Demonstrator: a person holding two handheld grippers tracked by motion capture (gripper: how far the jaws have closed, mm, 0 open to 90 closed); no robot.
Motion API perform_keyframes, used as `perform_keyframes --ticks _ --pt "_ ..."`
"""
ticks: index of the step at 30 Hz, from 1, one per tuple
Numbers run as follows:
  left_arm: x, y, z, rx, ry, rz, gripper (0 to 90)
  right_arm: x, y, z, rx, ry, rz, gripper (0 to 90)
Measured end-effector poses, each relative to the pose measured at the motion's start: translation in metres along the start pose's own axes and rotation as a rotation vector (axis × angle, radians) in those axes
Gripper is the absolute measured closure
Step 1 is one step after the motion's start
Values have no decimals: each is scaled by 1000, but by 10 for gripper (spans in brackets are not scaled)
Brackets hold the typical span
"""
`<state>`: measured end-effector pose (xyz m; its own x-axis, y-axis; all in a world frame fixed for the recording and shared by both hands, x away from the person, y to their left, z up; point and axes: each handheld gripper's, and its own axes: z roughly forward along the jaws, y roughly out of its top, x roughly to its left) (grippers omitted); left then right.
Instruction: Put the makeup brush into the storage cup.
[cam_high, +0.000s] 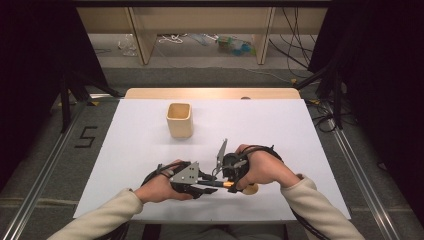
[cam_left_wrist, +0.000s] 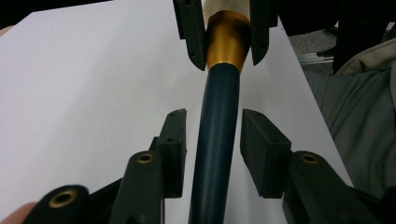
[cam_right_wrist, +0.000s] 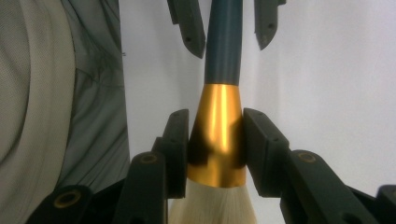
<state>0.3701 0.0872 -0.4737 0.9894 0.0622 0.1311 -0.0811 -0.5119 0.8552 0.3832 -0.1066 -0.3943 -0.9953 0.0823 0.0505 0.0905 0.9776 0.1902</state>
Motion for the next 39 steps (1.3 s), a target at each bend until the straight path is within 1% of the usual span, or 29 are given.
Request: perform_keyframes --ticks 7,8,9,10,11,12,13,14,15,16,17,18,19,22,23,25,27,29,30,31,32,33,34,35,36,37,38,39 --pt "0 1 1 7 -7 5 677 0 1 0 0 -2 -5 638" --pt "0 1 1 8 -7 7 686 -1 0 0 6 -15 -18 638" --pt "0 1 2 10 -7 8 691 0 0 -1 32 -13 -10 638" --pt "0 1 2 10 -7 8 697 0 1 -1 34 -13 -10 638" --pt "0 1 2 10 -6 8 705 -2 1 1 10 -14 -40 638" --pt "0 0 2 11 -8 9 713 0 1 1 1 -2 -12 638" --pt "0 0 2 12 -8 8 716 0 2 1 4 1 -11 638" --pt "1 0 1 29 -6 25 720 1 2 1 7 -2 -9 638" --pt "1 0 1 30 -8 33 726 1 2 2 9 1 -12 638" --pt "0 0 1 36 -11 31 730 0 3 2 9 3 -17 638" --pt "0 0 1 42 -14 39 733 1 3 2 8 -2 -16 638" --pt "0 0 1 42 -15 41 737 -1 3 2 19 -11 -45 638" --pt "0 0 1 42 -17 40 740 -1 3 2 22 -12 -49 638" --pt "1 1 1 40 -16 58 746 -2 3 1 22 -16 -57 638" --pt "1 1 1 42 -19 58 748 -1 3 1 25 -19 -53 637" --pt "-1 1 1 40 -28 39 750 -2 3 1 21 -17 -60 636" --pt "0 1 0 42 -27 41 752 1 3 1 9 2 -41 635" --pt "0 1 0 42 -23 36 752 0 4 1 7 -5 -47 632" --pt "0 1 -1 36 -24 31 753 0 4 1 5 -9 -38 630" --pt "0 1 -1 24 -18 16 753 -1 3 0 4 -19 -41 620" --pt "1 2 -2 21 -22 10 753 -2 3 -1 -6 -23 -34 582" --pt "1 2 -2 23 -13 11 753 -2 2 -3 -16 -37 -15 528" --pt "1 1 -2 25 -14 10 754 -2 1 -5 -21 -51 -1 471" --pt "1 1 -2 26 -9 7 753 -2 0 -8 -41 -46 21 423" --pt "1 1 -3 25 -6 7 754 -4 0 -10 -68 -63 21 389" --pt "2 1 -3 17 0 7 754 -3 -2 -14 -90 -67 28 347" --pt "2 2 -4 17 5 5 754 -4 -3 -17 -119 -83 34 293" --pt "2 2 -4 8 4 2 754 -3 -4 -20 -152 -101 57 255"
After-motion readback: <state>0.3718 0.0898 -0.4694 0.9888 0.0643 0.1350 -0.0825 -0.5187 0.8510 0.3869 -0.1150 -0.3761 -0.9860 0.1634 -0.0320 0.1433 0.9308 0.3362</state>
